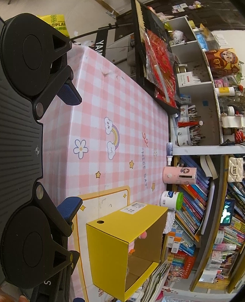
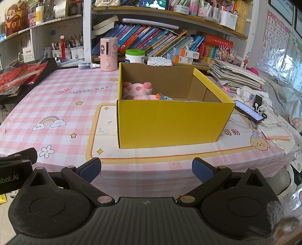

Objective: Organize objects

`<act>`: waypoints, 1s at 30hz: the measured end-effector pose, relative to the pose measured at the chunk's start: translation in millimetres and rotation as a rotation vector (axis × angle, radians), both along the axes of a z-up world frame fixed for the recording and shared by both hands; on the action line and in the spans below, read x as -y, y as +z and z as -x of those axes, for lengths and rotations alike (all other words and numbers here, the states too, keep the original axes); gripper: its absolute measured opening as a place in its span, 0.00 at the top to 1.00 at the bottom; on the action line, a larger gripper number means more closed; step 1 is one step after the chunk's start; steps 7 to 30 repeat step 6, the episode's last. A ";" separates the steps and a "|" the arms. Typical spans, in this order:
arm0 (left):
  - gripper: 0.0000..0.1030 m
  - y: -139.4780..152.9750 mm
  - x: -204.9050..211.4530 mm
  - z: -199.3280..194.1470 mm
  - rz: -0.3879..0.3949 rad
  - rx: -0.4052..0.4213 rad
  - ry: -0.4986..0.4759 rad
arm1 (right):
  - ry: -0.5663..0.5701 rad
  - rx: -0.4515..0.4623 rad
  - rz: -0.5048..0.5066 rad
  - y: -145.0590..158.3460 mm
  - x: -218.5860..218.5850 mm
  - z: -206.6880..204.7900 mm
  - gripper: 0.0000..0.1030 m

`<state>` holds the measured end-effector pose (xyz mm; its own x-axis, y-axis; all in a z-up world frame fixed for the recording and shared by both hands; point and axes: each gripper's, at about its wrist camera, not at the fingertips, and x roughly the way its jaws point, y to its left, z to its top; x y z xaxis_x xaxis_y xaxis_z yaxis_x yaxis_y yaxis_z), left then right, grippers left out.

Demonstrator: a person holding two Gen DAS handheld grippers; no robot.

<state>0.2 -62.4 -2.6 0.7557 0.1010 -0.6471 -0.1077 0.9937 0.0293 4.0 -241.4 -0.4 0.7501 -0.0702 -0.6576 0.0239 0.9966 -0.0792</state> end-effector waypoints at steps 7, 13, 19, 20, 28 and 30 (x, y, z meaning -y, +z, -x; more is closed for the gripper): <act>0.00 0.1 -0.8 -1.5 0.000 -0.007 0.008 | 0.001 0.000 -0.003 -0.5 -0.2 0.2 0.00; 0.00 0.1 -0.8 -1.5 0.000 -0.007 0.008 | 0.001 0.000 -0.003 -0.5 -0.2 0.2 0.00; 0.00 0.1 -0.8 -1.5 0.000 -0.007 0.008 | 0.001 0.000 -0.003 -0.5 -0.2 0.2 0.00; 0.00 0.1 -0.8 -1.5 0.000 -0.007 0.008 | 0.001 0.000 -0.003 -0.5 -0.2 0.2 0.00; 0.00 0.1 -0.8 -1.5 0.000 -0.007 0.008 | 0.001 0.000 -0.003 -0.5 -0.2 0.2 0.00; 0.00 0.1 -0.8 -1.5 0.000 -0.007 0.008 | 0.001 0.000 -0.003 -0.5 -0.2 0.2 0.00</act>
